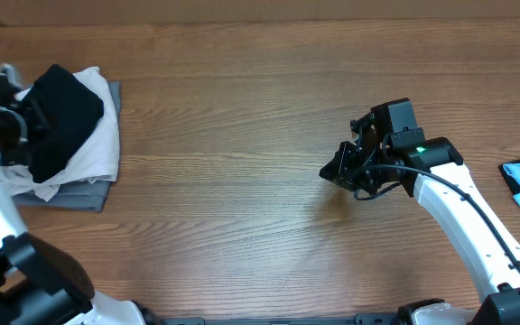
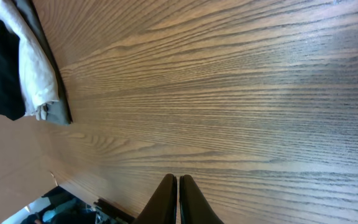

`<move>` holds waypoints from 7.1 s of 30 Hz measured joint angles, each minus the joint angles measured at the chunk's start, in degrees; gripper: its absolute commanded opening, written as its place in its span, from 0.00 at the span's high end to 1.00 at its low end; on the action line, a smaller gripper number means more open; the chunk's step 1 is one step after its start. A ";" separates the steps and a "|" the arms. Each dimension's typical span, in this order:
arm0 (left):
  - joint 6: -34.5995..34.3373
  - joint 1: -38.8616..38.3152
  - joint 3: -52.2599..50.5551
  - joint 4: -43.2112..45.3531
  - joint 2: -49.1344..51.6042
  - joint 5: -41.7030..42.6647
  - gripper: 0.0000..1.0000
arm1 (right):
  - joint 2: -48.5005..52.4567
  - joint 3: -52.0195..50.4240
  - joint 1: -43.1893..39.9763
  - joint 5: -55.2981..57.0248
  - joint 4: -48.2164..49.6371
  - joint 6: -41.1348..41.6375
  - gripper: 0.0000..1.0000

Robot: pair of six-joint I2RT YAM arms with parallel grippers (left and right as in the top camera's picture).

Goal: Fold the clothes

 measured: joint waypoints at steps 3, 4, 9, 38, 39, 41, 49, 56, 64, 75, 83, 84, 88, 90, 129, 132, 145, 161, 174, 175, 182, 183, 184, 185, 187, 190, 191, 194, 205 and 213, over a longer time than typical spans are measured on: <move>-2.38 -0.31 -3.80 5.77 3.32 -5.35 0.96 | 0.00 0.00 0.00 0.00 -0.07 0.04 0.93; -2.95 0.04 -4.46 7.65 4.96 -6.84 0.96 | 0.00 0.00 0.00 0.00 -0.02 0.00 0.93; -5.25 2.27 -5.09 12.13 10.75 -9.31 0.76 | 0.00 0.00 0.00 0.04 -0.39 0.02 0.93; 2.40 -18.23 29.35 -34.49 -16.13 -0.70 0.00 | -4.83 6.93 0.00 8.96 0.00 -11.06 0.93; 2.23 -20.79 29.40 -36.26 -16.70 -2.38 0.00 | -6.62 8.37 0.00 9.90 -0.24 -11.63 0.91; 1.66 -25.51 29.44 -39.67 -17.25 -6.27 0.00 | -10.82 11.43 0.00 11.85 -0.81 -12.98 0.81; -4.85 -39.41 28.20 -40.76 -17.79 -16.11 0.00 | -27.28 15.39 0.00 15.21 -1.09 -16.04 0.00; -7.17 -43.08 28.15 -40.65 -18.99 -18.32 0.00 | -31.08 15.41 -0.02 16.04 -4.11 -16.52 0.00; -7.58 -43.08 28.15 -40.30 -18.99 -19.15 0.00 | -30.16 15.41 0.00 16.24 -8.31 -16.50 0.00; -8.17 -43.08 28.15 -40.30 -18.97 -19.21 0.00 | -28.20 15.41 0.00 16.98 -9.86 -16.48 0.00; -8.20 -43.08 28.15 -40.30 -18.97 -19.21 0.00 | -31.23 15.41 0.00 23.06 -9.40 -19.91 0.00; -8.17 -43.08 28.15 -40.30 -18.97 -19.21 0.00 | -32.09 15.39 0.00 23.93 -9.42 -20.57 0.00; -8.20 -43.08 28.15 -40.30 -18.97 -19.23 0.00 | -39.12 11.82 -0.42 29.05 -3.74 -22.53 0.00; -8.17 -43.08 28.13 -40.28 -18.97 -19.26 0.00 | -43.80 7.50 -1.92 30.25 2.38 -22.95 0.00; -8.20 -43.08 28.09 -40.30 -18.97 -19.41 0.00 | -82.55 -54.25 -6.86 29.44 29.44 -23.85 0.00; -8.20 -43.08 28.09 -40.30 -18.97 -19.41 0.00 | -82.55 -54.25 -6.86 29.33 29.51 -23.87 0.00; -8.20 -43.08 28.09 -40.30 -18.93 -19.41 0.00 | -82.55 -54.25 -6.86 28.92 29.49 -23.82 0.00; -8.15 -43.08 27.85 -33.27 -19.43 -21.42 0.00 | -82.55 -54.25 -6.86 28.89 29.49 -23.87 0.00; -7.91 -39.50 -3.67 6.36 -42.25 -22.21 0.00 | -82.55 -54.27 -6.88 28.87 29.55 -23.85 0.00; -7.91 -38.86 -7.39 8.50 -44.65 -22.18 0.00 | -82.55 -54.27 -6.91 28.87 29.53 -23.85 0.00; -7.91 -36.09 -30.99 19.37 -61.70 -21.97 0.00 | -82.55 -54.40 -6.93 28.87 29.53 -23.80 0.00; -7.93 -35.80 -33.68 20.33 -64.13 -21.97 0.00 | -82.55 -54.42 -6.93 28.87 29.57 -23.85 0.00; -7.91 -35.65 -36.83 21.55 -67.04 -21.99 0.00 | -82.55 -54.42 -6.93 28.85 29.53 -23.85 0.00; -7.91 -35.54 -39.30 22.32 -69.40 -22.01 0.00 | -82.55 -54.42 -6.95 28.89 29.53 -23.85 0.00; -7.93 -35.50 -44.19 24.24 -74.31 -22.21 0.00 | -82.55 -54.45 -6.99 28.89 29.57 -23.85 0.00; -7.93 -35.50 -50.84 25.64 -81.18 -22.38 0.00 | -82.55 -54.47 -7.08 28.89 29.57 -23.87 0.00; -7.91 -35.50 -52.78 26.12 -83.08 -22.40 0.00 | -82.55 -54.47 -7.08 28.87 29.55 -23.85 0.00; -7.91 -35.50 -58.60 26.25 -88.39 -22.40 0.00 | -82.55 -54.47 -7.08 28.87 29.53 -23.85 0.00; -7.96 -35.50 -74.03 35.43 -99.71 -22.40 0.00 | -82.55 -54.47 -7.10 28.89 29.55 -23.87 0.00; -7.98 -35.50 -84.28 45.68 -99.80 -22.40 0.00 | -82.55 -54.47 -7.10 28.87 29.51 -23.85 0.00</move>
